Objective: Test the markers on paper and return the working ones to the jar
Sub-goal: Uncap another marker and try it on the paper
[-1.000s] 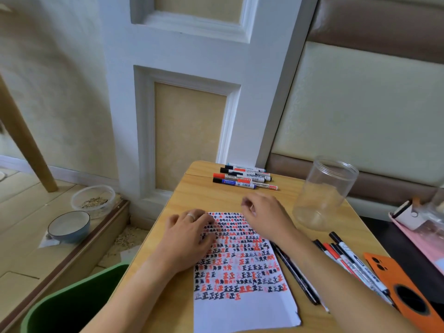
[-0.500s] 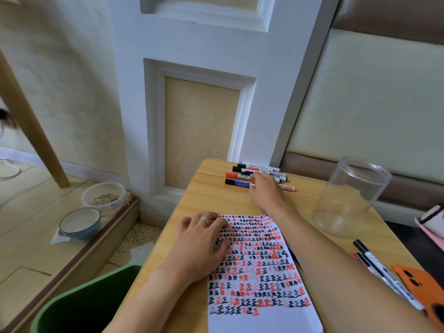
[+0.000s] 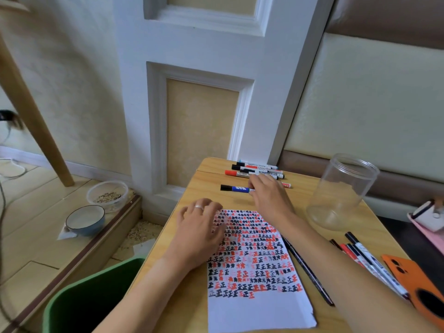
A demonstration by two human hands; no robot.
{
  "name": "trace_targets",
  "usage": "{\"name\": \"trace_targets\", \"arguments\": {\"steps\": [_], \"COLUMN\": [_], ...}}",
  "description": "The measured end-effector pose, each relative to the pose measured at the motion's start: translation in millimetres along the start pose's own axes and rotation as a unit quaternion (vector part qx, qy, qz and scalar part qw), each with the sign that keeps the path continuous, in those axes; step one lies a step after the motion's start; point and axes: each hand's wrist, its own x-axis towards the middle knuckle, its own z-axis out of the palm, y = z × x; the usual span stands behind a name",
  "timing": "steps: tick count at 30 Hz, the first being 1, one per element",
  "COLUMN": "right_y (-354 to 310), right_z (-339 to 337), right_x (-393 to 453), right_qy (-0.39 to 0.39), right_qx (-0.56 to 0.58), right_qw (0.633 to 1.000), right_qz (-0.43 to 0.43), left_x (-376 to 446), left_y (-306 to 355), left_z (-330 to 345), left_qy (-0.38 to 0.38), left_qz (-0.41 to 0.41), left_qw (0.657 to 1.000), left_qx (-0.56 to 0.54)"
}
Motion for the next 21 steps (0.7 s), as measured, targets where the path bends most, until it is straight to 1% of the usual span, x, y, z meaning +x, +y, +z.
{"name": "trace_targets", "arguments": {"steps": [3,5,7,9,11,16,18,21], "right_y": [-16,-25,-32,-36,-38,-53,-59,-62], "right_z": [-22,-34,-44,-52,-58,-61,-62,-66], "right_x": [-39,-69,-95,-114,-129,-153,-159,-166], "right_qy": [0.019,0.018,0.023,0.026,0.026,0.005,0.024,0.059], "right_qx": [0.038,0.07,0.093,0.093,0.093,0.103,0.092,0.05], "right_qw": [0.998,0.995,0.993,0.994,0.994,0.992,0.992,0.992], "right_qz": [-0.051,-0.065,-0.063,-0.058,-0.051,-0.068,-0.077,-0.097], "left_x": [-2,-4,-9,-18,-27,-49,-54,-57], "left_y": [5,8,12,15,20,39,44,47], "left_z": [-4,-7,-11,-12,-12,-8,-6,-4], "left_qy": [0.092,0.105,0.076,0.036,0.006,-0.025,-0.041,-0.079], "left_qz": [-0.016,0.0,0.047,0.094,0.116,0.156,0.172,0.167], "left_qw": [0.995,0.992,0.994,0.995,0.993,0.985,0.979,0.963], "left_qx": [-0.042,-0.067,-0.06,-0.025,-0.024,-0.07,-0.102,-0.198]}}
